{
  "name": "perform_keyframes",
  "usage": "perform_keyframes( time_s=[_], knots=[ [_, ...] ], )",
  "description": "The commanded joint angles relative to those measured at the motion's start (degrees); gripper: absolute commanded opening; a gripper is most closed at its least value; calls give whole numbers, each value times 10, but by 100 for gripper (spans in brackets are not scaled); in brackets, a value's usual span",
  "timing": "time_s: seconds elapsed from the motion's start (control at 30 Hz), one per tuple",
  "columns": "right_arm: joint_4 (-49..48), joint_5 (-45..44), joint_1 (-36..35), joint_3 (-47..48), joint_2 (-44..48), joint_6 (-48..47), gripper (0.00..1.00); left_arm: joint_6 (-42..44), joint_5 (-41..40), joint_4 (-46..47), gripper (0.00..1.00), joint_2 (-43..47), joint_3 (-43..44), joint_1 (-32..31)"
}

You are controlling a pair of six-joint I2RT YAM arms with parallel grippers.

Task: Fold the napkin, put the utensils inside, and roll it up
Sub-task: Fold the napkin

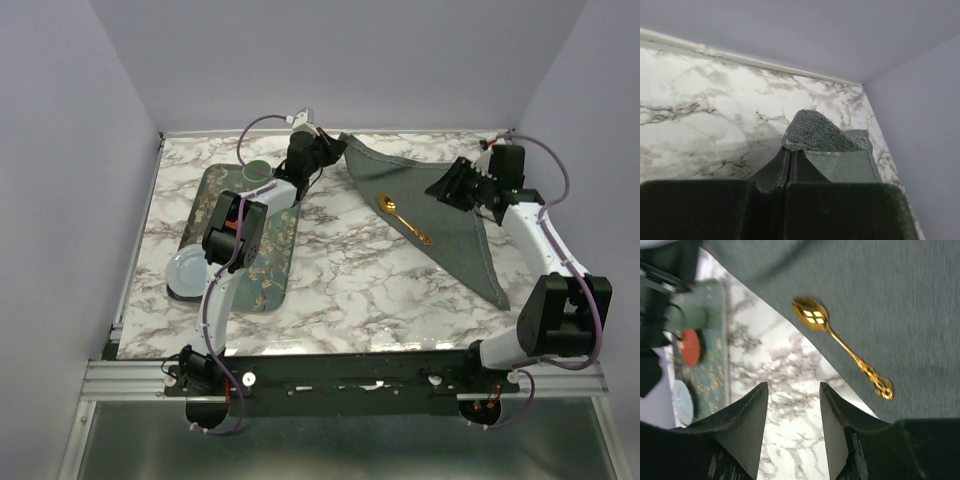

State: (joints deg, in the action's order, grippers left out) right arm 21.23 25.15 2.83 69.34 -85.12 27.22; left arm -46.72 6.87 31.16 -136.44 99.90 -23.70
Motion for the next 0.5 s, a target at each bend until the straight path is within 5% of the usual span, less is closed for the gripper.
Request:
perform_keyframes(
  time_s=[0.0,0.27,0.47],
  knots=[
    [11,-44,-5,-111,41,-13,54,-26,-32,46,0,-8,28,1],
    [21,-46,13,-152,84,-9,54,-41,-4,65,0,-25,24,2],
    [22,-34,38,-173,116,1,54,27,10,69,0,21,-20,-26]
  ],
)
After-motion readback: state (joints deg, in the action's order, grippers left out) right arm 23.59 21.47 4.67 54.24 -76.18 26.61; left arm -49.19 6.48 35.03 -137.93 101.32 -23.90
